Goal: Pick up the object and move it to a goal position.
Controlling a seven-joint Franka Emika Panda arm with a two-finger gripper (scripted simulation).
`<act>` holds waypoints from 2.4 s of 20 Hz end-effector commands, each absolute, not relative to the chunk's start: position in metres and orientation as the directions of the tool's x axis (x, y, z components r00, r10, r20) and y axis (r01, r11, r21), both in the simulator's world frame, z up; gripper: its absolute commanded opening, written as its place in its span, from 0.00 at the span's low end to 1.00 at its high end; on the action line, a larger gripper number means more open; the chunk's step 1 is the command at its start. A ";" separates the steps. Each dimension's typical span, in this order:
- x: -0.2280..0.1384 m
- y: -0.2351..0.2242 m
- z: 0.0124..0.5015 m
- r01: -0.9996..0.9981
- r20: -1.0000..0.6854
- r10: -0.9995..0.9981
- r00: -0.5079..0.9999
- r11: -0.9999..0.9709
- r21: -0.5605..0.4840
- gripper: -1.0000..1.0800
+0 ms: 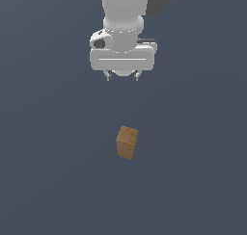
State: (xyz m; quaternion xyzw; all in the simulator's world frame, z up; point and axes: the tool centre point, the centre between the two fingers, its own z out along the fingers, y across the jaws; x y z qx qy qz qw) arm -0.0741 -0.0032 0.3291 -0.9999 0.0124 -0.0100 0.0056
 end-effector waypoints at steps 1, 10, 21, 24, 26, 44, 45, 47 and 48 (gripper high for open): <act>-0.074 -0.003 0.329 -0.025 0.020 -0.025 0.999 -1.000 -0.011 0.96; -0.080 0.028 0.323 0.059 -0.007 0.059 0.998 -0.998 -0.009 0.96; -0.064 0.026 0.315 0.019 -0.006 0.019 1.000 -1.000 -0.010 0.96; -0.051 0.026 0.308 -0.009 -0.006 -0.009 1.000 -1.000 -0.011 0.96; -0.041 0.025 0.302 -0.033 -0.006 -0.033 0.999 -0.999 -0.011 0.96; 0.056 0.017 0.212 -0.287 -0.002 -0.287 0.958 -0.958 -0.003 0.96; 0.059 0.017 0.209 -0.295 -0.001 -0.295 0.955 -0.955 -0.002 0.96; 0.063 0.016 0.202 -0.308 -0.001 -0.308 0.951 -0.951 -0.001 0.96; 0.065 0.016 0.200 -0.314 -0.001 -0.314 0.949 -0.949 -0.001 0.96</act>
